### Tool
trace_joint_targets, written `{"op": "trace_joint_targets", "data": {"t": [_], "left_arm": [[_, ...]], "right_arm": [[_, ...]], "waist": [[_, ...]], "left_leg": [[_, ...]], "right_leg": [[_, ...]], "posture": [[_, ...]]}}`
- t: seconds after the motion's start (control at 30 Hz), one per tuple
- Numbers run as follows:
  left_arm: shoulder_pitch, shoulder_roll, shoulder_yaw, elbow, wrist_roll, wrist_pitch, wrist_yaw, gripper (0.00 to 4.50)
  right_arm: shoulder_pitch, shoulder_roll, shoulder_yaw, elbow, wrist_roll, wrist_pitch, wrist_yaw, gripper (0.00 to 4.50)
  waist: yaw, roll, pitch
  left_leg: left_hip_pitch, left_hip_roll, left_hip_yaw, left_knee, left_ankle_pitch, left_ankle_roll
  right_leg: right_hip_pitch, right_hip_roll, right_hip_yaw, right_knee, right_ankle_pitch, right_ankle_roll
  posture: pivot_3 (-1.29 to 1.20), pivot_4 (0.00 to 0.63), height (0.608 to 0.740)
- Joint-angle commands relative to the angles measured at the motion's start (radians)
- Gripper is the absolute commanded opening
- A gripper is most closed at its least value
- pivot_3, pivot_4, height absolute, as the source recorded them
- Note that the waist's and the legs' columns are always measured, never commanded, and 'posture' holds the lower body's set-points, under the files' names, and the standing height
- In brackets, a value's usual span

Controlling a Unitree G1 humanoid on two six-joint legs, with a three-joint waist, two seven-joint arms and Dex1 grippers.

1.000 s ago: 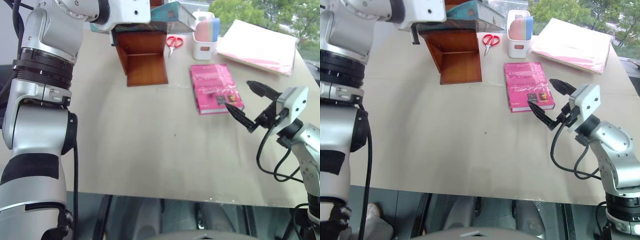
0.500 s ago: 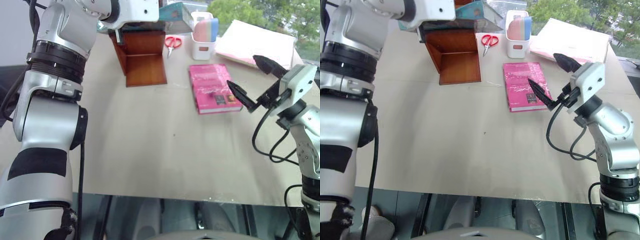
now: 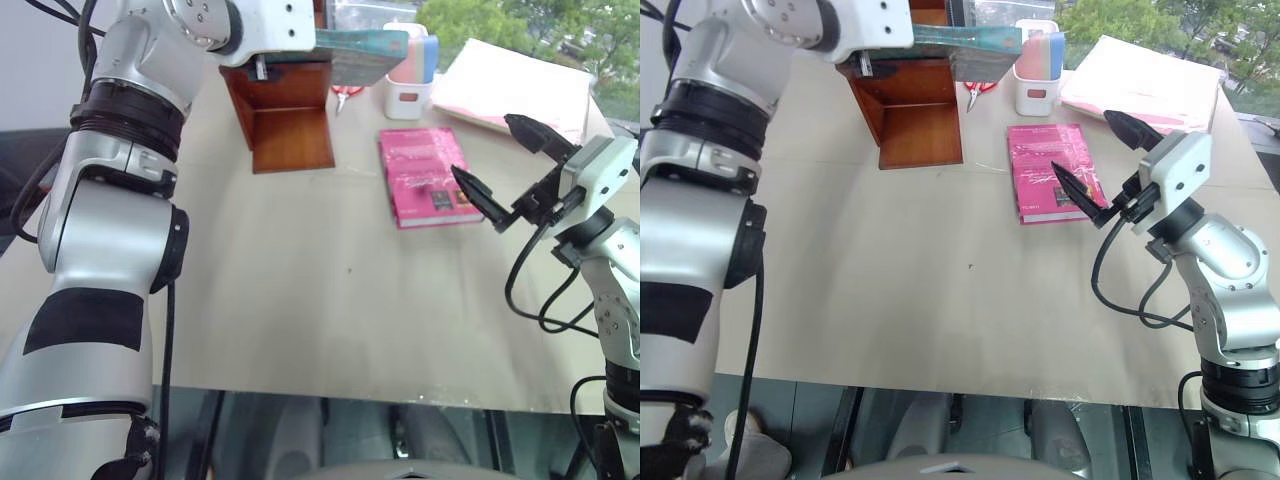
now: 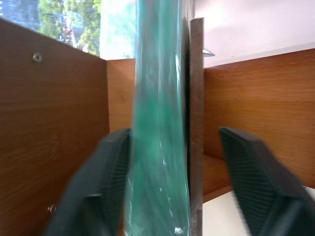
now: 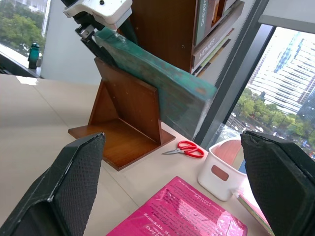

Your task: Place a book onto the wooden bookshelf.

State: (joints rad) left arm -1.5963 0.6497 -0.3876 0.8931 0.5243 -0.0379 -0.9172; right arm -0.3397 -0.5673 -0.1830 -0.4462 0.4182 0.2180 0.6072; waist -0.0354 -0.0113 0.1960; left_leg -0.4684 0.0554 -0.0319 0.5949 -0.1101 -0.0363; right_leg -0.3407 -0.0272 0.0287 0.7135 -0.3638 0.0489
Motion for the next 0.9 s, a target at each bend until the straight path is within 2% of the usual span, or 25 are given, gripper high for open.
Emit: {"op": "trace_joint_targets", "data": {"t": [0.03, 0.13, 0.27, 0.47, 0.53, 0.63, 0.7, 0.83, 0.9], "left_arm": [[0.013, 0.032, 0.105, -0.139, -0.094, -0.002, 0.007, 3.57], [0.110, 0.023, 0.246, -0.360, -0.296, 0.050, -0.066, 3.57], [0.359, -0.056, 0.444, -0.767, -0.637, 0.279, -0.104, 3.57], [0.648, -0.112, 0.541, -1.107, -0.859, 0.615, 0.015, 3.57], [0.877, -0.139, 0.618, -1.219, -0.927, 0.696, 0.070, 3.57], [1.183, -0.113, 0.716, -1.286, -0.946, 0.690, 0.079, 3.57], [1.324, -0.070, 0.778, -1.277, -0.960, 0.666, 0.049, 3.57], [1.467, 0.001, 0.840, -1.207, -0.969, 0.597, -0.003, 3.57], [1.503, 0.023, 0.857, -1.142, -0.977, 0.556, -0.032, 3.57]], "right_arm": [[-0.009, -0.014, -0.026, -0.030, 0.018, -0.005, 0.004, 4.50], [-0.021, -0.018, -0.019, -0.014, 0.017, -0.009, 0.013, 4.50], [-0.033, -0.023, 0.010, 0.008, 0.018, 0.008, 0.036, 4.50], [-0.027, -0.026, 0.040, 0.028, 0.013, 0.055, 0.047, 4.50], [0.024, -0.035, 0.043, 0.024, -0.011, 0.098, 0.022, 4.50], [0.157, -0.089, -0.019, 0.004, -0.027, 0.144, 0.029, 4.50], [0.261, -0.133, -0.088, -0.019, -0.016, 0.158, 0.055, 4.50], [0.400, -0.185, -0.195, -0.041, 0.015, 0.172, 0.094, 4.50], [0.445, -0.202, -0.231, -0.046, 0.027, 0.185, 0.114, 4.50]], "waist": [[0.000, 0.000, 0.000], [0.000, 0.000, 0.000], [-0.001, 0.001, -0.001], [-0.003, 0.001, -0.001], [-0.003, 0.002, -0.002], [-0.003, 0.004, -0.005], [0.001, 0.003, -0.003], [0.024, 0.002, -0.003], [0.024, 0.003, -0.004]], "left_leg": [[0.000, 0.000, 0.000, 0.000, 0.000, 0.000], [0.000, 0.000, 0.000, 0.000, 0.000, 0.000], [0.001, 0.001, 0.000, 0.000, 0.000, -0.001], [0.003, 0.001, -0.001, 0.003, 0.001, -0.001], [0.003, 0.001, -0.002, 0.003, 0.000, -0.001], [0.010, 0.001, 0.000, 0.001, -0.001, 0.001], [0.009, 0.001, 0.000, 0.000, -0.003, 0.004], [0.009, 0.001, -0.002, 0.001, -0.003, 0.005], [0.019, 0.001, 0.000, 0.001, -0.004, 0.004]], "right_leg": [[0.000, 0.000, 0.000, 0.000, 0.000, 0.000], [0.000, 0.000, 0.000, 0.000, 0.000, 0.000], [0.001, -0.001, 0.000, 0.001, 0.000, 0.000], [0.003, 0.000, 0.000, 0.003, 0.000, 0.000], [0.003, 0.000, -0.001, 0.004, 0.000, 0.000], [0.010, 0.000, 0.001, 0.000, 0.000, 0.000], [0.009, 0.000, 0.000, -0.001, 0.000, -0.001], [0.009, 0.000, -0.001, 0.000, 0.000, -0.001], [0.019, -0.002, -0.001, -0.001, 0.000, -0.001]], "posture": [[0.00, 0.150, 0.740], [0.00, 0.150, 0.740], [0.00, 0.150, 0.740], [0.00, 0.150, 0.740], [0.00, 0.150, 0.740], [0.00, 0.150, 0.740], [0.00, 0.150, 0.740], [0.00, 0.150, 0.740], [0.00, 0.150, 0.740]]}}
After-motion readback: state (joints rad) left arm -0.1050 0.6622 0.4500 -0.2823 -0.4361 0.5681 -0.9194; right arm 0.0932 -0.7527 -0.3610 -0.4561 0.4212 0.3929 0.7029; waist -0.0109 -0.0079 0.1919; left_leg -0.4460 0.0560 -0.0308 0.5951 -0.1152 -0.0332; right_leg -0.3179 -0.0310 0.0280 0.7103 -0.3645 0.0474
